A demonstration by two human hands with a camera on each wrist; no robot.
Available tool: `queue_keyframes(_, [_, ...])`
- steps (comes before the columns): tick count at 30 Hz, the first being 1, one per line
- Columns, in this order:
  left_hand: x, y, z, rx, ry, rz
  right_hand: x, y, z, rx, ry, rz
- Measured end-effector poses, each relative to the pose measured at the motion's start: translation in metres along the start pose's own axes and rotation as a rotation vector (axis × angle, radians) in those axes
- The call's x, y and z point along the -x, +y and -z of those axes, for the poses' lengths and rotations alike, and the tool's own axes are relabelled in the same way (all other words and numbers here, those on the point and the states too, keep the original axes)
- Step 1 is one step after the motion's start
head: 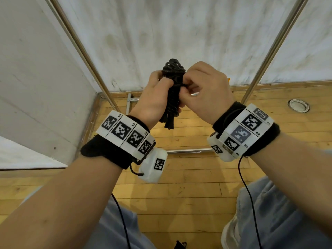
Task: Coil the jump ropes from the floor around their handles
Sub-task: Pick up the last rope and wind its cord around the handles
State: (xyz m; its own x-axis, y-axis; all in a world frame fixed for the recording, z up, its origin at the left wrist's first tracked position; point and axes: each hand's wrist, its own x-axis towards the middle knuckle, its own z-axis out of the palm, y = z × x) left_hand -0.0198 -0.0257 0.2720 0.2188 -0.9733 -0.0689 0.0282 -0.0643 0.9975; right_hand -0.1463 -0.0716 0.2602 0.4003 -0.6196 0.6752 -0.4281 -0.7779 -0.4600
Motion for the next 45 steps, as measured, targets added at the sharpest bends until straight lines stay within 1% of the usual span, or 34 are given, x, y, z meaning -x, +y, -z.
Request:
queue_keyframes(2, [0.001,-0.002,0.001,-0.053,0.006,-0.056,-0.001,0.003,0.001,-0.077,-0.041,-0.069])
queue_keyframes(6, [0.003,-0.005,0.001,-0.111,-0.013,-0.135,-0.004,0.005,0.002,-0.236,-0.122,-0.296])
queue_keyframes(9, [0.004,-0.008,0.001,-0.127,-0.017,-0.191,-0.006,0.002,0.002,-0.361,-0.113,-0.452])
queue_keyframes(11, [0.004,-0.011,0.000,-0.157,-0.004,-0.227,-0.005,0.000,0.002,-0.419,-0.096,-0.517])
queue_keyframes(13, [0.004,-0.013,-0.003,-0.183,0.039,-0.258,-0.003,-0.002,0.001,-0.416,-0.093,-0.535])
queue_keyframes(15, [0.002,-0.014,-0.007,-0.224,0.132,-0.295,-0.002,-0.005,-0.004,-0.416,-0.086,-0.556])
queue_keyframes(17, [0.000,-0.016,-0.010,-0.284,0.227,-0.315,-0.005,-0.004,-0.006,-0.437,-0.058,-0.628])
queue_keyframes(18, [-0.001,-0.016,-0.012,-0.301,0.252,-0.322,-0.007,-0.002,-0.005,-0.450,-0.036,-0.677])
queue_keyframes(20, [-0.002,-0.015,-0.013,-0.292,0.269,-0.347,-0.012,0.006,-0.002,-0.496,0.011,-0.755])
queue_keyframes(22, [-0.001,-0.013,-0.013,-0.249,0.267,-0.370,-0.016,0.014,0.001,-0.578,0.054,-0.798])
queue_keyframes(25, [0.000,-0.014,-0.013,-0.183,0.229,-0.343,-0.014,0.019,-0.001,-0.646,0.069,-0.818])
queue_keyframes(28, [-0.001,-0.016,-0.011,-0.126,0.165,-0.261,-0.010,0.015,-0.007,-0.709,-0.027,-0.780])
queue_keyframes(30, [-0.003,-0.014,-0.008,-0.061,0.112,-0.182,-0.008,0.012,-0.009,-0.670,-0.093,-0.732])
queue_keyframes(32, [-0.006,-0.010,-0.004,0.025,0.077,-0.101,-0.007,0.010,-0.008,-0.615,-0.117,-0.688])
queue_keyframes(34, [-0.007,-0.009,-0.004,0.025,0.089,-0.079,-0.005,0.009,-0.007,-0.541,-0.125,-0.636])
queue_keyframes(36, [-0.005,-0.009,-0.010,-0.040,0.121,-0.111,-0.004,0.007,-0.006,-0.446,-0.130,-0.590])
queue_keyframes(38, [-0.004,-0.009,-0.015,-0.047,0.155,-0.133,-0.004,0.006,-0.005,-0.397,-0.119,-0.574])
queue_keyframes(41, [-0.005,-0.007,-0.012,-0.074,0.196,-0.138,-0.005,0.005,-0.003,-0.409,-0.094,-0.586])
queue_keyframes(45, [-0.006,-0.006,-0.007,-0.117,0.201,-0.106,-0.005,0.006,-0.003,-0.433,-0.094,-0.636])
